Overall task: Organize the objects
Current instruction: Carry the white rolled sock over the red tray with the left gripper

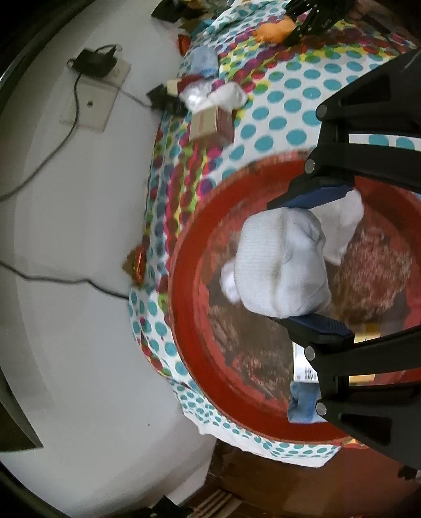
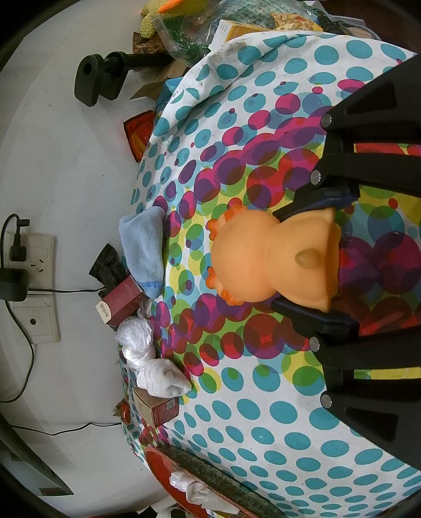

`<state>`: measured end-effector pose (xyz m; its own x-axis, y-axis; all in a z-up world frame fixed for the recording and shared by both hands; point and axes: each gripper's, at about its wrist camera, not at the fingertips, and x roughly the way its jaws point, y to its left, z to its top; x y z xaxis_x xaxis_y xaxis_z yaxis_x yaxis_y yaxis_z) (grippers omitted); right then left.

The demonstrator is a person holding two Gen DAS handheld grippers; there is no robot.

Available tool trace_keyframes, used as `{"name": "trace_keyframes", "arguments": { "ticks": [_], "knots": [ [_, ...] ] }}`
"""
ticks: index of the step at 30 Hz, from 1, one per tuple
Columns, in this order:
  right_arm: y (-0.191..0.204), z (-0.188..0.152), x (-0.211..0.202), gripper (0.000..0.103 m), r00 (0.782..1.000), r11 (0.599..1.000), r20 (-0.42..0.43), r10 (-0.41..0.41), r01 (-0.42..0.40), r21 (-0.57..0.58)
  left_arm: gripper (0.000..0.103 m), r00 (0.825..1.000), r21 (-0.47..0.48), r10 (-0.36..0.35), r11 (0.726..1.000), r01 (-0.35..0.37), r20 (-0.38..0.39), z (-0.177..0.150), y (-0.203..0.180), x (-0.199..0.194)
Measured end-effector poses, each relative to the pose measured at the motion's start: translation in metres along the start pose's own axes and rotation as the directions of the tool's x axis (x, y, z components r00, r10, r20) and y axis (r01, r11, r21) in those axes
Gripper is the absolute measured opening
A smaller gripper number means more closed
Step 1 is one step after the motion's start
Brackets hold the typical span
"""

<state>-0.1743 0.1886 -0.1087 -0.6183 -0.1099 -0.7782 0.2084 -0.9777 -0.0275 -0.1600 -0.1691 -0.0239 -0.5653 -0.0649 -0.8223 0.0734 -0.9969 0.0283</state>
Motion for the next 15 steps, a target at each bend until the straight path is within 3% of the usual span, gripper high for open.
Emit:
{"name": "trace_keyframes", "arguments": {
  "ticks": [15],
  "knots": [
    [0.000,0.000,0.000,0.049,1.000,1.000,0.000,0.001,-0.001,0.000,0.054,0.996,-0.086,0.062,0.994,-0.068,-0.064,0.013,0.076,0.045]
  ]
}}
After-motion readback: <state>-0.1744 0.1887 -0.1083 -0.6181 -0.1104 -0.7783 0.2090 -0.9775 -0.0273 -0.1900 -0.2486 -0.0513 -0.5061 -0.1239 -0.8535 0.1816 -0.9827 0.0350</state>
